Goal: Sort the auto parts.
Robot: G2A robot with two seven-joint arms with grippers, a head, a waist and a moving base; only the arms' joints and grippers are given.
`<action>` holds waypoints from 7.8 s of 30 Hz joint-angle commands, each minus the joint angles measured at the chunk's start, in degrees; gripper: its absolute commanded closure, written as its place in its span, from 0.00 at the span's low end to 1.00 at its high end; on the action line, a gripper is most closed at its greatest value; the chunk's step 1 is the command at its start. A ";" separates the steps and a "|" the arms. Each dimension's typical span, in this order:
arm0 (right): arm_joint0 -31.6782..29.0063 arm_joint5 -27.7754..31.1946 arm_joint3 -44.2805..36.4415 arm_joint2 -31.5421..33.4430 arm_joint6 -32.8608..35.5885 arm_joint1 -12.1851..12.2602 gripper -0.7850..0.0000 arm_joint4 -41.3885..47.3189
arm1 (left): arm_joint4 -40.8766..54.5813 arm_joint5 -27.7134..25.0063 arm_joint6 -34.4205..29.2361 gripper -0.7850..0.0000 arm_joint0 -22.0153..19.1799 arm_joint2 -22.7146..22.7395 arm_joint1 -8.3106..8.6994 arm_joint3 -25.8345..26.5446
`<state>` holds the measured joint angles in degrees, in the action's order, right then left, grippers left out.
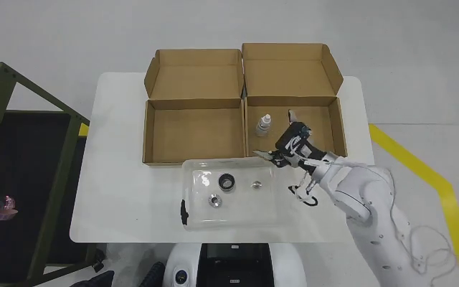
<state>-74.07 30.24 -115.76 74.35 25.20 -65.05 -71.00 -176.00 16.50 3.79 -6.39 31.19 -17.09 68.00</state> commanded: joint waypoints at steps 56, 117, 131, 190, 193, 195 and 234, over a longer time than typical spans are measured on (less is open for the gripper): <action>-1.64 10.84 3.09 -14.43 14.74 1.32 0.30 -18.18 | 0.00 0.00 0.00 0.00 0.00 0.00 0.00 0.00; -5.67 14.18 -3.07 -1.39 -9.00 3.16 1.00 16.31 | 0.00 0.00 0.00 0.00 0.00 0.00 0.00 0.00; -0.52 20.11 7.14 -1.42 -6.34 3.73 1.00 35.49 | 0.00 0.00 0.00 0.00 0.00 0.00 0.00 0.00; 1.42 8.09 10.16 6.44 -1.43 5.93 1.00 18.29 | 0.00 0.00 0.00 0.00 0.00 0.00 0.00 0.00; 2.91 5.80 10.97 5.67 0.05 5.89 1.00 15.34 | 0.00 0.00 0.00 0.00 0.00 0.00 0.00 0.00; 4.24 4.62 11.95 4.64 1.21 5.80 1.00 13.73 | 0.00 0.00 0.00 0.00 0.00 0.00 0.00 0.00; 24.82 -1.62 34.87 -13.83 14.15 2.05 0.63 5.21 | 0.00 0.00 0.00 0.00 0.00 0.00 0.00 0.00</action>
<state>-49.38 28.59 -81.02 60.60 39.36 -62.95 -65.89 -176.00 16.50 3.79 -6.39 31.19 -17.09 68.00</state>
